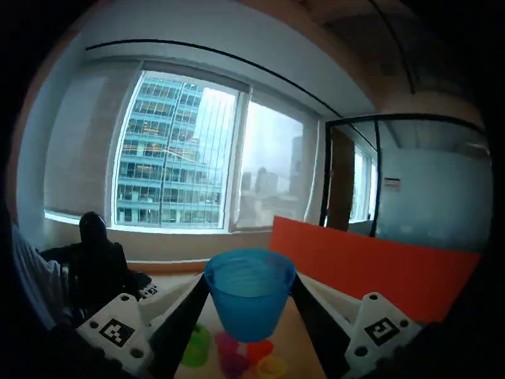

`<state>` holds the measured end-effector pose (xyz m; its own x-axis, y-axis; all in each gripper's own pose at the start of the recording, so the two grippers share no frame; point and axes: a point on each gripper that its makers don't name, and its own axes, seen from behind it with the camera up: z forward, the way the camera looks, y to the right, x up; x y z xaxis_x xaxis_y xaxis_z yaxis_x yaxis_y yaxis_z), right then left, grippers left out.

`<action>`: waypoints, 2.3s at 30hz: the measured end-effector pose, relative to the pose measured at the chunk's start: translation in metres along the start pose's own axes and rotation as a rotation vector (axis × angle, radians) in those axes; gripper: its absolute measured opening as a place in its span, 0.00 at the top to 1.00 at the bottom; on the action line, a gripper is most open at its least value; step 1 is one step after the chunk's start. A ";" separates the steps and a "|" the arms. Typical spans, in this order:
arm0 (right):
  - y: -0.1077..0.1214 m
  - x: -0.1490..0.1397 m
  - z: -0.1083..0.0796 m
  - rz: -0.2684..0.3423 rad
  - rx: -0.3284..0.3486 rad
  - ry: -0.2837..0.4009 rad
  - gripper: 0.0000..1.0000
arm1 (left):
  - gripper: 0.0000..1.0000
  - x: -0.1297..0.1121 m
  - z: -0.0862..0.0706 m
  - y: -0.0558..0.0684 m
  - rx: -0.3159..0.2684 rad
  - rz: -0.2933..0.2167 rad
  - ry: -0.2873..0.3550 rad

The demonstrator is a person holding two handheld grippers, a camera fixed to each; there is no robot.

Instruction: Pour water

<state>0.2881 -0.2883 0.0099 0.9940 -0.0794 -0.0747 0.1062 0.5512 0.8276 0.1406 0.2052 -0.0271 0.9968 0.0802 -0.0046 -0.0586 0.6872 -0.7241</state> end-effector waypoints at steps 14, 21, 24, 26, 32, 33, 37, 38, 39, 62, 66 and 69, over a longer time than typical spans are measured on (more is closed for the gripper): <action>0.008 -0.017 -0.016 -0.019 -0.028 -0.030 0.09 | 0.14 -0.004 -0.008 -0.009 0.018 0.007 -0.012; 0.021 -0.028 -0.029 -0.008 -0.062 -0.040 0.09 | 0.14 -0.008 -0.017 -0.019 0.041 0.009 -0.021; 0.027 -0.030 -0.035 -0.005 -0.074 -0.036 0.09 | 0.14 -0.011 -0.021 -0.024 0.052 0.006 -0.027; 0.031 -0.031 -0.038 -0.002 -0.084 -0.034 0.09 | 0.14 -0.014 -0.024 -0.028 0.061 0.005 -0.033; 0.038 -0.038 -0.046 0.008 -0.099 -0.031 0.09 | 0.14 -0.020 -0.031 -0.034 0.080 0.006 -0.049; 0.039 -0.039 -0.046 0.009 -0.100 -0.031 0.09 | 0.14 -0.020 -0.031 -0.035 0.083 0.006 -0.050; 0.039 -0.044 -0.047 0.010 -0.099 -0.035 0.09 | 0.14 -0.024 -0.034 -0.037 0.091 0.004 -0.059; 0.038 -0.046 -0.046 0.011 -0.099 -0.036 0.09 | 0.14 -0.025 -0.034 -0.037 0.093 0.003 -0.062; 0.038 -0.048 -0.046 0.012 -0.097 -0.037 0.09 | 0.14 -0.026 -0.035 -0.037 0.094 0.003 -0.065; 0.028 -0.124 -0.048 -0.004 -0.063 -0.157 0.08 | 0.15 -0.078 -0.042 -0.041 0.082 0.004 -0.193; 0.027 -0.140 -0.049 -0.007 -0.057 -0.187 0.08 | 0.15 -0.089 -0.043 -0.040 0.074 0.002 -0.223; 0.027 -0.152 -0.051 -0.010 -0.056 -0.209 0.08 | 0.15 -0.098 -0.044 -0.039 0.068 0.000 -0.249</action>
<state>0.1411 -0.2196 0.0150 0.9667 -0.2528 0.0388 0.1235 0.5943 0.7947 0.0473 0.1388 -0.0281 0.9531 0.2496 0.1710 -0.0709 0.7336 -0.6759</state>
